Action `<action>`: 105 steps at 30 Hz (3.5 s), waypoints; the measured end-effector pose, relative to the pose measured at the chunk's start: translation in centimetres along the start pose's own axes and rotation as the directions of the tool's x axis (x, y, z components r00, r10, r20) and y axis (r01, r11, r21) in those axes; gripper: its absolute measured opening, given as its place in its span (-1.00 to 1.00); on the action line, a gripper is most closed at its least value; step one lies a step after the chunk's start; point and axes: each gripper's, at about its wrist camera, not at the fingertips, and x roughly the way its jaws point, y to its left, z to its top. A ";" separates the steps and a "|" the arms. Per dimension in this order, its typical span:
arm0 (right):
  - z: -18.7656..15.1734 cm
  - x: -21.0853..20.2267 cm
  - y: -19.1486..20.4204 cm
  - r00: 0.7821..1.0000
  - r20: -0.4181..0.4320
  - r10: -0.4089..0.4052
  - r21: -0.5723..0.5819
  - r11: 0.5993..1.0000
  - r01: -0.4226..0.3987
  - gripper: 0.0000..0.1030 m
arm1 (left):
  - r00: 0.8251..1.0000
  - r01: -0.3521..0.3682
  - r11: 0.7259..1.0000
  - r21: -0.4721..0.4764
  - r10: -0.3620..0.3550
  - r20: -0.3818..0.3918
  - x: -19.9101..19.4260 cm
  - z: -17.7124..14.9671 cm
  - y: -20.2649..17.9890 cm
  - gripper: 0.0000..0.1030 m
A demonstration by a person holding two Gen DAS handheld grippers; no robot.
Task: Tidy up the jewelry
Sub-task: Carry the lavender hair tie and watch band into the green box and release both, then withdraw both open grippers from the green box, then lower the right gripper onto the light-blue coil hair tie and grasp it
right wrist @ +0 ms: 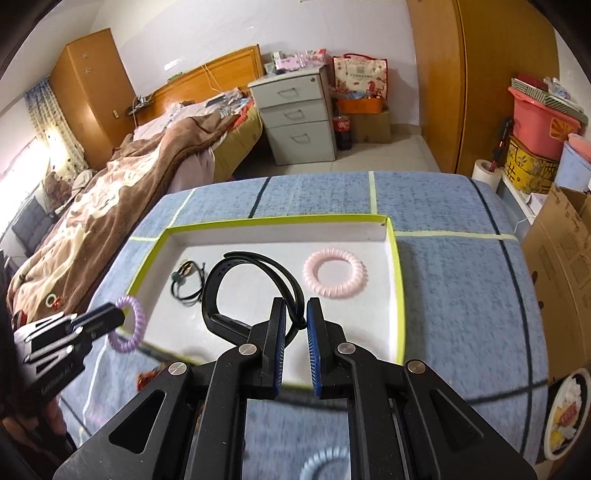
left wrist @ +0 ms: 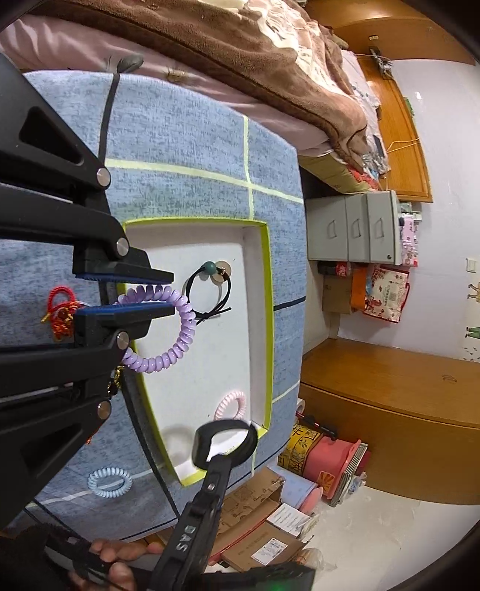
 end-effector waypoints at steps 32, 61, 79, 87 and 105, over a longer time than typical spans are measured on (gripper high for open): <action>3.1 6.9 0.8 0.994 -0.106 -0.038 -0.027 0.999 0.036 -0.75 | 0.994 -0.039 0.998 -0.042 0.034 -0.104 5.3 0.1 1.4 -0.80; 2.5 3.7 1.7 1.000 -0.018 -0.014 -0.037 0.999 0.013 -0.32 | 0.997 -0.044 0.998 -0.045 0.041 -0.072 3.2 0.0 0.8 -0.28; -2.9 -3.4 1.6 0.994 0.110 -0.013 -0.036 0.999 0.017 -0.29 | 0.997 -0.071 0.996 -0.051 0.073 0.036 -2.6 -3.7 -0.9 -0.09; -5.5 -4.6 0.6 0.993 0.119 -0.016 -0.025 1.000 0.019 -0.29 | 0.993 -0.103 0.994 -0.043 0.106 0.058 -4.0 -5.3 -0.9 -0.07; -10.5 -5.4 -3.8 0.993 0.029 -0.113 0.014 0.994 0.113 -0.11 | 0.999 -0.026 0.997 -0.075 0.029 0.044 -4.0 -7.9 0.5 -0.01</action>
